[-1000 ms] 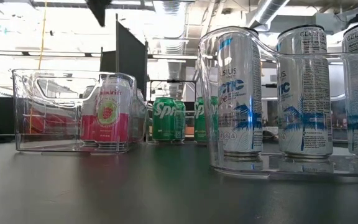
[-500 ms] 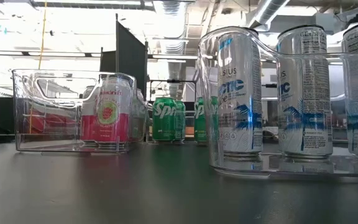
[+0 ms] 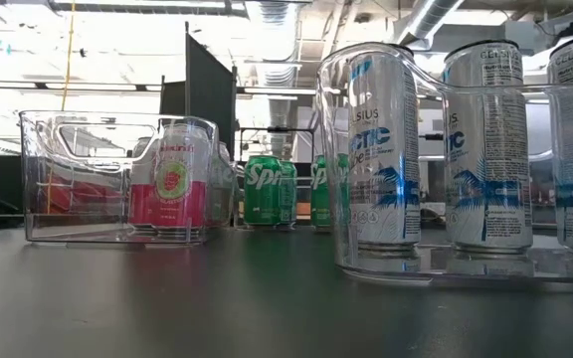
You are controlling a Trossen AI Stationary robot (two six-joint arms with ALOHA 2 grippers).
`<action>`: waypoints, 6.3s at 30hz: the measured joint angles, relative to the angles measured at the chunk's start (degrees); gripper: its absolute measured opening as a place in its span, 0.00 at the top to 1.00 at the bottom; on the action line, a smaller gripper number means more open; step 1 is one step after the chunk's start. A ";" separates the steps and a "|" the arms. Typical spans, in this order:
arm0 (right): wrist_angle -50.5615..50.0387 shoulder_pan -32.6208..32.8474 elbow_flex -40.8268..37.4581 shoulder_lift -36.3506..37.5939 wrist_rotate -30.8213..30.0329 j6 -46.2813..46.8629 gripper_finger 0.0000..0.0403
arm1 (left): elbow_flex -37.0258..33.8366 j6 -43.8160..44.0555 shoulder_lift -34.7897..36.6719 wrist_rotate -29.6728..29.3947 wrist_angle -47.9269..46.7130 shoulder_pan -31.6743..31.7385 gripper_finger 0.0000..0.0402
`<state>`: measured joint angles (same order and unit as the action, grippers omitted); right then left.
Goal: Sort soda cans
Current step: Put the pink soda can into the center transparent bin
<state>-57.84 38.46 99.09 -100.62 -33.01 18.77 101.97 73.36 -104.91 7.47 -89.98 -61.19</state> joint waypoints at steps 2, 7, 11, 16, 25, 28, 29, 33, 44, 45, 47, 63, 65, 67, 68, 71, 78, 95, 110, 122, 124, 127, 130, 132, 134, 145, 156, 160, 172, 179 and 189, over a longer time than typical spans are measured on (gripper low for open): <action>0.34 0.06 0.00 0.00 0.00 -0.57 0.19 | 0.00 1.99 -0.23 0.04 -0.08 -1.02 0.14; 1.57 0.17 0.00 0.00 -0.02 -2.68 0.19 | -0.77 5.57 -0.47 -0.02 -0.01 -4.14 0.10; 1.88 0.20 0.00 0.00 -0.02 -3.29 0.19 | -3.91 6.72 -0.47 0.23 -0.05 -7.06 0.07; 1.86 0.53 -0.01 0.00 -0.04 -3.90 0.19 | -7.09 9.05 -0.47 -2.10 -0.09 -8.43 0.05; 2.05 1.07 0.00 0.00 -0.04 -3.86 0.19 | -11.08 10.59 -0.35 -4.88 0.56 -8.68 0.05; 2.64 1.31 0.00 0.00 -0.04 -3.87 0.19 | -12.90 10.71 -0.39 -4.79 2.67 -8.76 0.05; 2.70 1.31 0.00 0.00 -0.04 -3.86 0.19 | -13.52 10.71 -0.39 -4.85 3.55 -8.76 0.05; 2.78 1.31 0.00 0.00 -0.04 -3.83 0.19 | -16.02 10.56 -0.41 -5.05 5.86 -8.76 0.05; 3.21 1.29 0.00 0.00 -0.04 -3.81 0.19 | -22.49 8.76 -0.43 -6.93 17.36 -7.89 0.06; 3.19 1.29 0.00 0.00 -0.04 -3.81 0.19 | -22.85 8.71 -0.43 -6.91 17.78 -7.79 0.07; 3.19 1.29 0.00 0.00 -0.04 -3.79 0.19 | -23.67 7.84 -0.42 -6.76 19.22 -7.61 0.10; 2.95 1.29 0.00 0.00 -0.04 -3.72 0.19 | -22.41 -6.00 -0.73 -6.79 20.93 -0.29 0.25; 2.91 1.29 0.00 0.00 -0.04 -3.74 0.19 | -20.54 -9.58 -0.76 -8.67 18.91 1.93 0.25; 2.61 1.29 0.00 0.00 -0.04 -3.73 0.19 | -18.52 -13.40 -0.67 -10.23 16.23 3.96 0.25; 2.50 1.29 0.00 0.00 -0.02 -3.75 0.19 | -17.42 -15.11 -0.67 -10.69 14.87 4.96 0.25; 2.48 1.31 0.00 0.00 -0.02 -3.75 0.19 | -13.78 -20.01 -0.66 -11.96 9.67 7.95 0.25; 2.17 1.88 0.00 0.00 -0.02 -3.70 0.19 | -1.57 -32.44 0.38 -19.78 -0.24 15.08 0.25; 2.08 5.16 0.00 0.00 -0.01 -2.28 0.19 | 4.63 -39.84 9.28 -26.79 0.23 40.16 0.25; 0.87 8.50 0.00 0.00 -0.36 1.31 0.19 | -4.29 -47.71 9.87 -16.93 -0.28 46.94 0.25; 1.02 8.39 0.00 0.00 -1.24 2.22 0.19 | -22.92 -48.99 13.72 -16.77 9.43 48.37 0.25; 1.05 8.39 0.00 0.00 -1.43 2.24 0.19 | -26.06 -49.05 15.21 -16.79 12.21 49.42 0.25; 1.02 8.33 0.00 0.00 -1.49 2.24 0.19 | -29.44 -49.11 16.97 -17.16 14.22 51.35 0.25; 1.05 8.33 0.00 0.00 -1.63 2.26 0.19 | -31.95 -49.83 17.93 -17.30 15.41 53.54 0.25; 1.05 8.23 0.00 0.00 -1.64 2.26 0.19 | -33.31 -50.68 18.08 -17.29 16.82 54.99 0.25; 1.05 7.91 0.00 0.00 -1.64 2.26 0.19 | -34.27 -51.55 18.06 -17.11 18.24 56.30 0.25; 1.09 7.39 0.00 0.00 -1.64 2.33 0.19 | -38.05 -55.30 17.62 -16.71 24.37 62.22 0.25; 1.07 7.15 0.00 0.00 -1.62 2.31 0.19 | -38.64 -57.17 17.60 -16.83 28.74 63.89 0.22; 1.05 7.15 0.00 0.00 -1.60 2.40 0.19 | -38.64 -57.29 17.60 -16.86 29.34 63.89 0.16; 1.02 7.15 0.00 0.00 -1.57 2.64 0.19 | -38.60 -56.22 17.60 -16.87 26.60 63.85 0.14; 1.00 7.11 0.00 0.00 -1.55 2.66 0.19 | -37.05 -55.65 17.62 -15.67 21.45 63.81 0.14; 0.96 5.56 0.00 0.00 -1.40 2.81 0.19 | -31.17 -55.51 17.91 -15.41 17.33 61.38 0.14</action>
<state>-56.88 44.02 99.09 -100.62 -34.41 21.58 70.80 17.86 -87.00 -7.94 -72.66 0.19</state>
